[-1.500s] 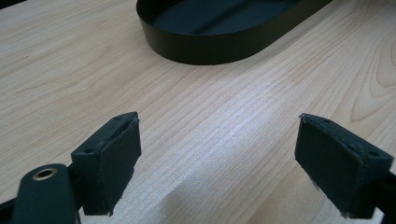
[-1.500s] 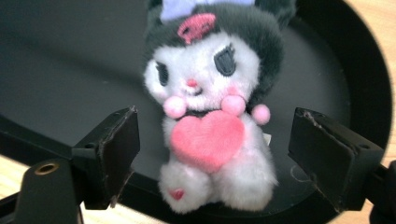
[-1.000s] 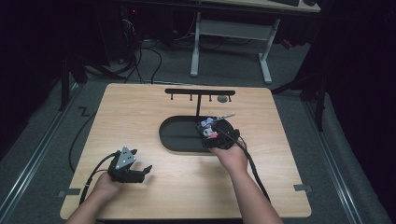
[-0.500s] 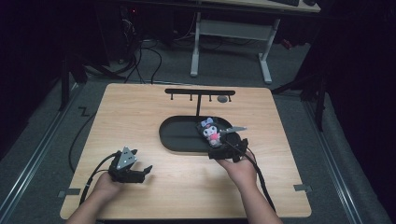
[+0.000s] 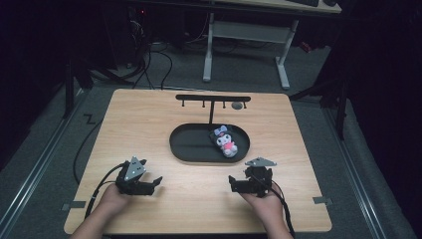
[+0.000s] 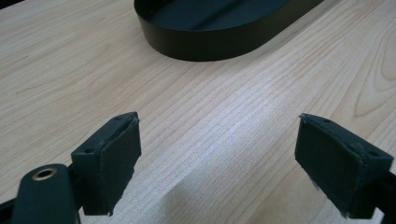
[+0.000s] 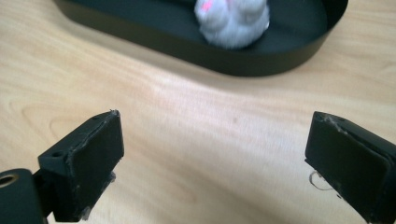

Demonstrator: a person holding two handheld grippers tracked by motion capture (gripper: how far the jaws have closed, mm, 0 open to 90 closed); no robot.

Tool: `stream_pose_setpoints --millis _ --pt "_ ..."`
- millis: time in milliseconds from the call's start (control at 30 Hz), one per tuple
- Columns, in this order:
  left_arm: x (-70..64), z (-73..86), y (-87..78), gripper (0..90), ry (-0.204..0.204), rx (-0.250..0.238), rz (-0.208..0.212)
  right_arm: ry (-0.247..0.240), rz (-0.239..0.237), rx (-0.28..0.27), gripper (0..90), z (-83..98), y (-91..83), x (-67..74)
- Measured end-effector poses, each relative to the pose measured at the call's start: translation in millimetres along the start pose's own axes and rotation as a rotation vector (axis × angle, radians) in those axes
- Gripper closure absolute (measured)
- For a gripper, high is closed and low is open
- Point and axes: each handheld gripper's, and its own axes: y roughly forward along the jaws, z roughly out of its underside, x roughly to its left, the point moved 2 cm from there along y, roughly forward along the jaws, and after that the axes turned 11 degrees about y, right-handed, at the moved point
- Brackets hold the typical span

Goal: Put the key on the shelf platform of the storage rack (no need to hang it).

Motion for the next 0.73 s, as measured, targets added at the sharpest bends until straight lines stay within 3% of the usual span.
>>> stream_pose_setpoints --millis 167,400,500,733 --pt "-0.4 -0.2 0.0 15.4 0.005 0.003 -0.001 -0.003 -0.013 -0.039 4.4 24.8 -6.7 -2.4" --pt "-0.9 -0.3 0.2 15.3 0.008 0.006 -0.004 -0.008 -0.012 -0.092 4.5 46.1 -14.9 -6.7" --pt "-0.4 -0.3 0.5 15.3 0.007 0.006 -0.004 -0.034 -0.009 -0.095 4.5 56.1 -15.2 -7.8" --pt "-0.2 -0.5 0.7 15.4 0.006 0.010 -0.004 -0.026 -0.018 -0.126 5.0 54.9 -17.9 -10.8"
